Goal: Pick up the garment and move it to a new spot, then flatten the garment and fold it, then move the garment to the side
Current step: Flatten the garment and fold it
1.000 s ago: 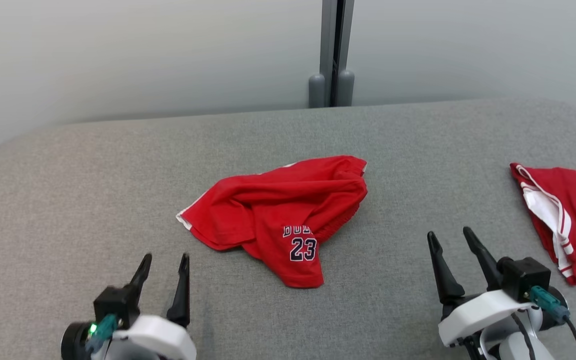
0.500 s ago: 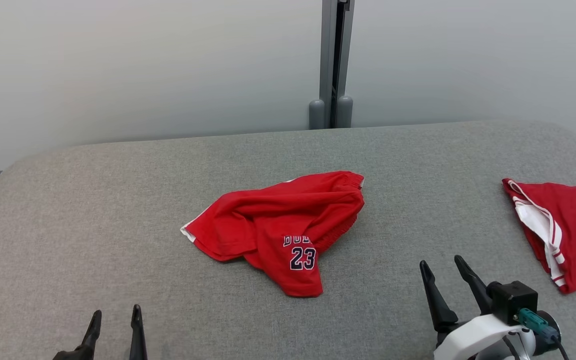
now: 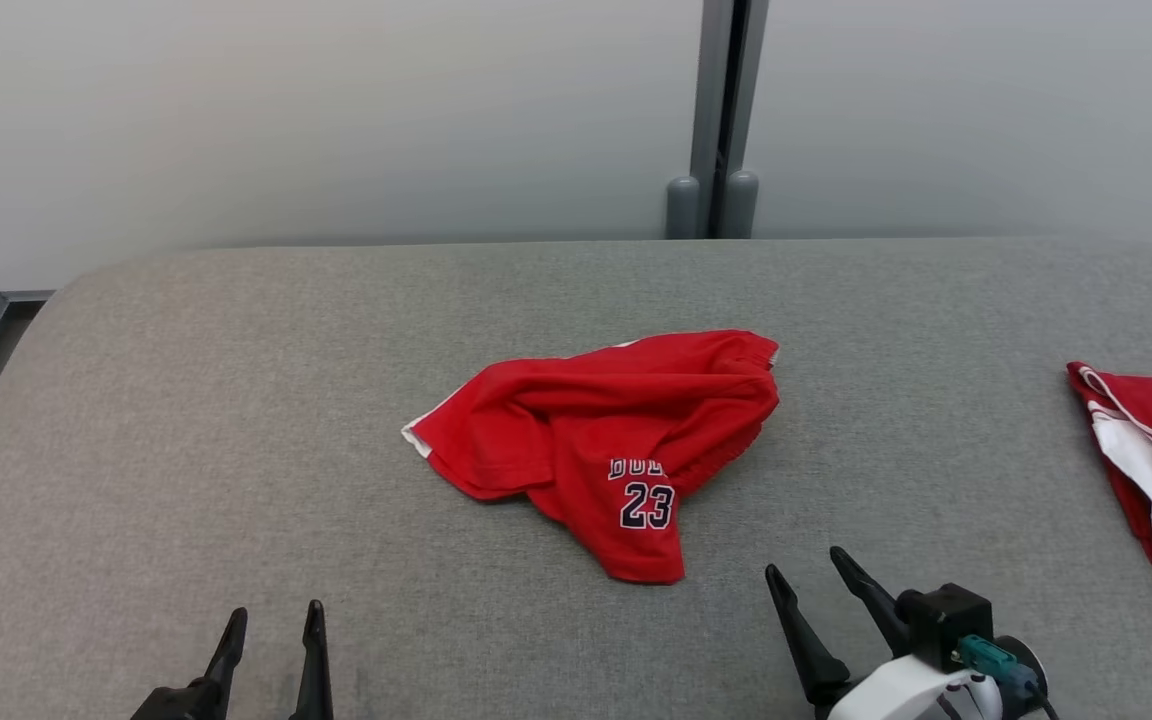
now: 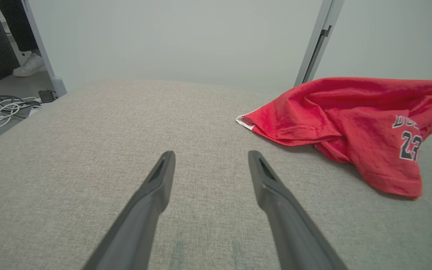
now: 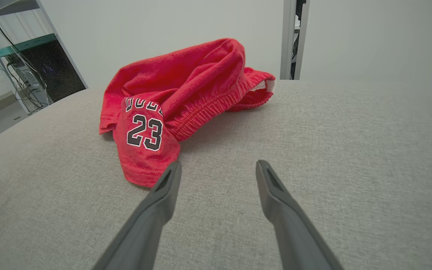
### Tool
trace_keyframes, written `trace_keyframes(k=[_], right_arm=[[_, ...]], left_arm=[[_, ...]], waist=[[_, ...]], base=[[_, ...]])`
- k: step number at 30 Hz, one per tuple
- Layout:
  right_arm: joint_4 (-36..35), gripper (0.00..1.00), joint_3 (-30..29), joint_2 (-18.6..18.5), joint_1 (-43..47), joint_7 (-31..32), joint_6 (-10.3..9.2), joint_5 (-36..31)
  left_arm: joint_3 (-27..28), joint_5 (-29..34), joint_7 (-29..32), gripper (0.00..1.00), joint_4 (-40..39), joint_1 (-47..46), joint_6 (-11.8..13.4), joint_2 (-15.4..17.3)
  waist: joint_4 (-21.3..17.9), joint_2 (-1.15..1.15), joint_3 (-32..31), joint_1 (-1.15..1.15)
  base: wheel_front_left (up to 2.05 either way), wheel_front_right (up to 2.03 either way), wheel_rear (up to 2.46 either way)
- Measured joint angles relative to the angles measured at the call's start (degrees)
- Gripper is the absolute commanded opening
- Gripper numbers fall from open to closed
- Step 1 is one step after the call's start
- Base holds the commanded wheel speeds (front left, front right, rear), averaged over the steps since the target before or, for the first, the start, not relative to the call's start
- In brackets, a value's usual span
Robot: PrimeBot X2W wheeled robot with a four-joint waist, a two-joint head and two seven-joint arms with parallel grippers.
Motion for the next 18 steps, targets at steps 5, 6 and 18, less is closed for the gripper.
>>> trace_keyframes(k=[5,6,18], right_arm=[[1.69,1.0,1.86,0.11,-2.08,0.0,0.0,1.52],[1.9,1.0,1.49,0.04,-2.59,0.0,0.0,1.68],[6.43,1.0,-7.37,0.01,-10.37,-0.01,-0.01,1.78]], left_arm=[[-1.43,-0.04,0.0,1.0,0.02,-0.79,-0.21,0.02],[-1.68,-0.03,-0.01,1.0,0.04,-0.83,-0.22,0.02],[-3.78,-0.87,-0.01,1.0,0.04,-3.39,-0.07,0.05]], waist=[[2.95,0.0,0.85,0.0],[3.56,0.0,1.08,0.0],[10.05,0.0,6.47,0.0]], base=[[0.0,0.0,0.0],[0.0,0.0,0.0],[0.0,0.0,0.0]])
